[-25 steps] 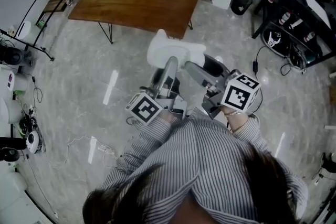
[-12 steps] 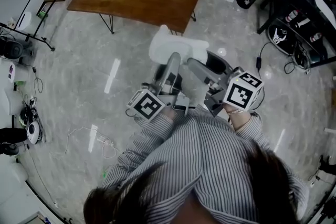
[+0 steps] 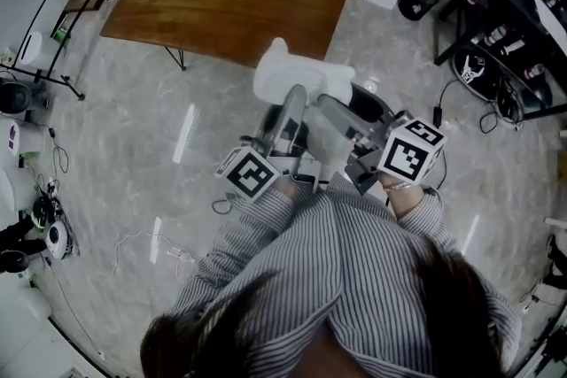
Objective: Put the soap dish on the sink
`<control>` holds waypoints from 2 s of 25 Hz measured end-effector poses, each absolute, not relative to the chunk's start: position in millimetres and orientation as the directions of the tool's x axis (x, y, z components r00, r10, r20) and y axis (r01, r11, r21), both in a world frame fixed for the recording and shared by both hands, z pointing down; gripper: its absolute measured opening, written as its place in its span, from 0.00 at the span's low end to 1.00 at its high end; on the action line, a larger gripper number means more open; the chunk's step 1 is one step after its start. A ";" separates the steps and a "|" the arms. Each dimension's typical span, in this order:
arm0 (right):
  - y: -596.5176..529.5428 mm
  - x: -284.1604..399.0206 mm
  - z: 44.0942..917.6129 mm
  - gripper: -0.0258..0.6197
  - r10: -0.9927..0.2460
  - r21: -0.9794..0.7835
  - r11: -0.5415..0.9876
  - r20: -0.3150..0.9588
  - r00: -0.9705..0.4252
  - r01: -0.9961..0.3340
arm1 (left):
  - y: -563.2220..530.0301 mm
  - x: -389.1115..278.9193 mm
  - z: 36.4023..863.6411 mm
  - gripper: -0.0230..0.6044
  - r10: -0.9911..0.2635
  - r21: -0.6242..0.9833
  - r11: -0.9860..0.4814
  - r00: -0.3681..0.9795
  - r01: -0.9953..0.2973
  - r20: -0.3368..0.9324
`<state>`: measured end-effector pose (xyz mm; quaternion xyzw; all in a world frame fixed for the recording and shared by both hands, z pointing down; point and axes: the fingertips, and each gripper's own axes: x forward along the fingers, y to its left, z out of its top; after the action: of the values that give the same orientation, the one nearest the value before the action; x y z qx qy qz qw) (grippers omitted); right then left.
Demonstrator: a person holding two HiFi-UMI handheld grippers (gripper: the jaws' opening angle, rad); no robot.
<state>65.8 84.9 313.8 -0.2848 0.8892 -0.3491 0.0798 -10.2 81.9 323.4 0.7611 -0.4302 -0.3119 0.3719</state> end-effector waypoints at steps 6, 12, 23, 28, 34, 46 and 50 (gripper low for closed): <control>6.6 30.6 305.5 0.47 -0.577 -0.669 0.589 0.043 -0.815 -0.453 | 2.2 -44.4 313.5 0.26 -0.881 0.832 -0.364 0.445 -0.419 -0.161; -82.1 -9.9 289.0 0.47 -0.600 -0.651 0.595 0.030 -0.799 -0.471 | -88.7 -85.8 297.9 0.26 -0.866 0.813 -0.392 0.471 -0.431 -0.168; -155.0 -17.7 318.7 0.47 -0.610 -0.693 0.518 0.111 -0.785 -0.501 | -161.9 -93.4 330.7 0.26 -0.864 0.858 -0.331 0.492 -0.392 -0.108; -175.2 -25.8 328.7 0.47 -0.591 -0.713 0.500 0.134 -0.796 -0.491 | -180.0 -99.3 340.4 0.26 -0.875 0.882 -0.296 0.475 -0.368 -0.095; -193.6 -21.4 338.4 0.47 -0.557 -0.724 0.480 0.184 -0.810 -0.495 | -195.6 -89.9 349.3 0.26 -0.888 0.915 -0.256 0.450 -0.312 -0.095; -201.9 -15.8 401.6 0.47 -0.474 -0.785 0.367 0.304 -0.826 -0.500 | -199.4 -88.8 416.5 0.26 -0.899 0.928 -0.074 0.428 -0.365 0.097; -204.4 -12.4 432.7 0.47 -0.453 -0.804 0.319 0.335 -0.826 -0.501 | -199.5 -86.2 449.0 0.26 -0.892 0.929 -0.015 0.424 -0.371 0.155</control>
<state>-12.4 -204.4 432.7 -0.2938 0.8118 -0.5040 -0.0239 -86.2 -199.5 449.0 0.6665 -0.4738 -0.2519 0.5176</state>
